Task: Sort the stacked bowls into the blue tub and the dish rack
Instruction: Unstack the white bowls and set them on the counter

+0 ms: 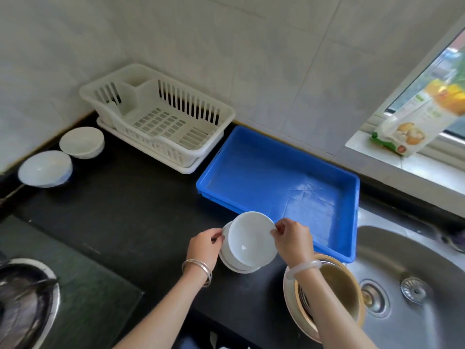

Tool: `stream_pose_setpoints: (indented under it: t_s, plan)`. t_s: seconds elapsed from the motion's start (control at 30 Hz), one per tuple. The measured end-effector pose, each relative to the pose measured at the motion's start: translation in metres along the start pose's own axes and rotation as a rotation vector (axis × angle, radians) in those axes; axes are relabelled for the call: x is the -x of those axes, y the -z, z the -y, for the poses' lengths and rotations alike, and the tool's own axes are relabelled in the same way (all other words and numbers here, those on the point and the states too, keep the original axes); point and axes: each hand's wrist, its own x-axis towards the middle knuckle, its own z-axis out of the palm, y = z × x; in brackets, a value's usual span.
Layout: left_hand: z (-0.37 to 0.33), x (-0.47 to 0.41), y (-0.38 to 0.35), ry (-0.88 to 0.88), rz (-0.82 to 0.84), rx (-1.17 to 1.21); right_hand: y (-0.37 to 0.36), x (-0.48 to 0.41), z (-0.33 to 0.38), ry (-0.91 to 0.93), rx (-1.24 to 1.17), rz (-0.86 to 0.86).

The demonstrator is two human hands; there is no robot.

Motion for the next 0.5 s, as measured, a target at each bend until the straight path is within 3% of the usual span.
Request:
stream_pose_setpoints:
  t_s: [0.3, 0.5]
  plan:
    - [-0.016, -0.006, -0.013, 0.040, -0.131, -0.147, 0.030, 0.005, -0.011, -0.041, -0.060, -0.054]
    - [-0.021, -0.007, -0.011, 0.020, -0.159, -0.082, 0.038, 0.009, -0.019, -0.069, -0.092, -0.063]
